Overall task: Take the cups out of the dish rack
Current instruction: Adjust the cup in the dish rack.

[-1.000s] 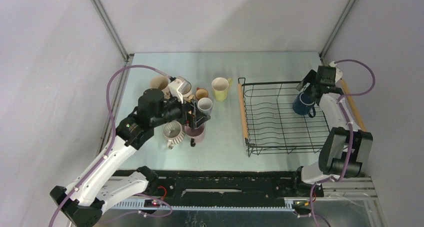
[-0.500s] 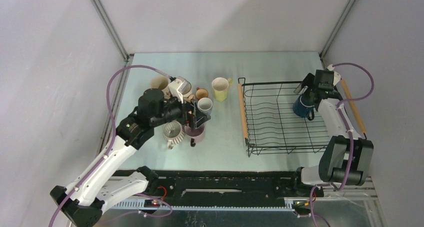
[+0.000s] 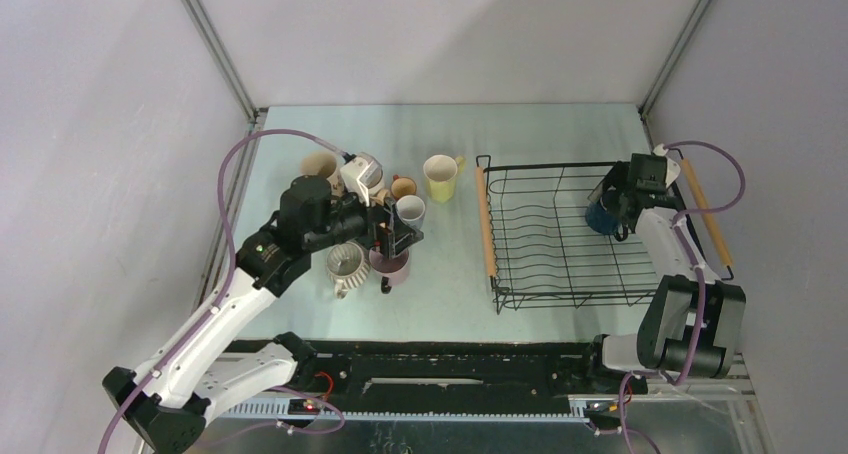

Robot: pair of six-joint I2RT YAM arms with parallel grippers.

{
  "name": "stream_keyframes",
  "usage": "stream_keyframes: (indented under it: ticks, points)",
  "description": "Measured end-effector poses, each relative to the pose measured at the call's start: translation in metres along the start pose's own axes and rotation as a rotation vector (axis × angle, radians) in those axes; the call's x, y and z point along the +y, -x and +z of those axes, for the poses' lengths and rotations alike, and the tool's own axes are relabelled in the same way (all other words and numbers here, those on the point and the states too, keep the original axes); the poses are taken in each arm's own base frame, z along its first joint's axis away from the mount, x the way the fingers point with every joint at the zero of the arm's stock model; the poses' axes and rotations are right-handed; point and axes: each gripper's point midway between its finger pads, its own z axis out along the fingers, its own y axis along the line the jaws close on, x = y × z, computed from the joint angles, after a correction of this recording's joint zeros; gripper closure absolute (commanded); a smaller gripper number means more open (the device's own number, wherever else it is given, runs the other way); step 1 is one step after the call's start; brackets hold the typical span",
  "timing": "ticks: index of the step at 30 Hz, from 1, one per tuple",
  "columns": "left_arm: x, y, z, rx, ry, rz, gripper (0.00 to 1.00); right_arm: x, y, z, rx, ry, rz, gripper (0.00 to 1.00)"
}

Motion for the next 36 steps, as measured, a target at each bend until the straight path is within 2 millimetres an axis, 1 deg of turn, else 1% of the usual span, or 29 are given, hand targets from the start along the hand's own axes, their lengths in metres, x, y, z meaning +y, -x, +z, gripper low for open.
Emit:
stream_keyframes:
  ticks: [7, 11, 20, 24, 27, 29, 32, 35, 36]
  points:
    - [-0.001, -0.001, 0.001, 0.005, -0.006, -0.002, 0.00, 0.004, -0.008, -0.005, 0.007, 0.031, 0.003, 0.00]
    - [0.000, -0.002, 0.002, 0.012, -0.007, -0.004, 0.00, 0.013, -0.012, -0.009, 0.012, 0.060, -0.002, 0.00]
    - [0.000, -0.003, 0.003, 0.015, -0.008, -0.012, 0.00, 0.046, -0.029, -0.018, 0.033, 0.131, -0.032, 0.00]
    - [-0.001, -0.002, 0.003, 0.014, -0.010, -0.012, 0.00, 0.051, -0.033, -0.020, 0.036, 0.135, -0.047, 0.00]
    - [-0.002, -0.002, 0.003, 0.014, -0.018, -0.011, 0.00, 0.044, -0.031, -0.021, 0.028, 0.107, -0.048, 0.00]
    - [-0.003, -0.002, 0.003, 0.015, -0.024, -0.011, 0.00, 0.037, -0.026, -0.021, 0.014, 0.089, -0.040, 0.00]
    - [-0.004, -0.003, 0.003, 0.016, -0.029, -0.011, 0.00, 0.018, -0.017, -0.017, -0.012, 0.055, -0.023, 0.00]
    - [-0.004, -0.003, 0.003, 0.016, -0.029, -0.012, 0.00, -0.002, -0.015, -0.010, -0.020, 0.023, -0.012, 0.00]
    - [-0.004, -0.003, 0.003, 0.016, -0.029, -0.013, 0.00, -0.005, -0.016, -0.007, -0.018, 0.027, -0.003, 0.00]
